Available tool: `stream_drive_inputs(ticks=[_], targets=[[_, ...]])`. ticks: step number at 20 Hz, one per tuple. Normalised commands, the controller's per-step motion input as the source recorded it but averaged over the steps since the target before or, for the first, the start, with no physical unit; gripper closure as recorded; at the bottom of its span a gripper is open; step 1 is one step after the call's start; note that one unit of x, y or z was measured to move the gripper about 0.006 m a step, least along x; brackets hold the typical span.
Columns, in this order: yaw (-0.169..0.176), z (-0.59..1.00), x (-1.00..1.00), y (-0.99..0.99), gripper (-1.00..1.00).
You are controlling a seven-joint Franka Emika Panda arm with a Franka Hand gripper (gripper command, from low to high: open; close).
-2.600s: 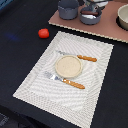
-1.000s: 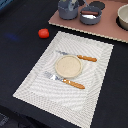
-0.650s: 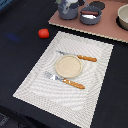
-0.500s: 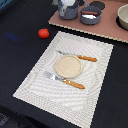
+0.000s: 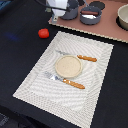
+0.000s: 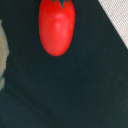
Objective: Place the fish, sausage, and tomato into the frying pan.
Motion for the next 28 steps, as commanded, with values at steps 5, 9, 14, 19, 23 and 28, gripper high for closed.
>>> stream_drive_inputs(ticks=[5,9,14,19,23,28], targets=[[-0.010,-0.41,-0.64,-0.01,-1.00],[-0.046,-0.28,-0.25,0.00,-1.00],[-0.051,-0.20,-0.03,-0.11,-1.00],[-0.060,-0.23,0.00,-0.04,-1.00],[-0.016,-0.40,-0.15,0.00,-1.00],[0.000,-0.44,-0.22,0.01,-1.00]])
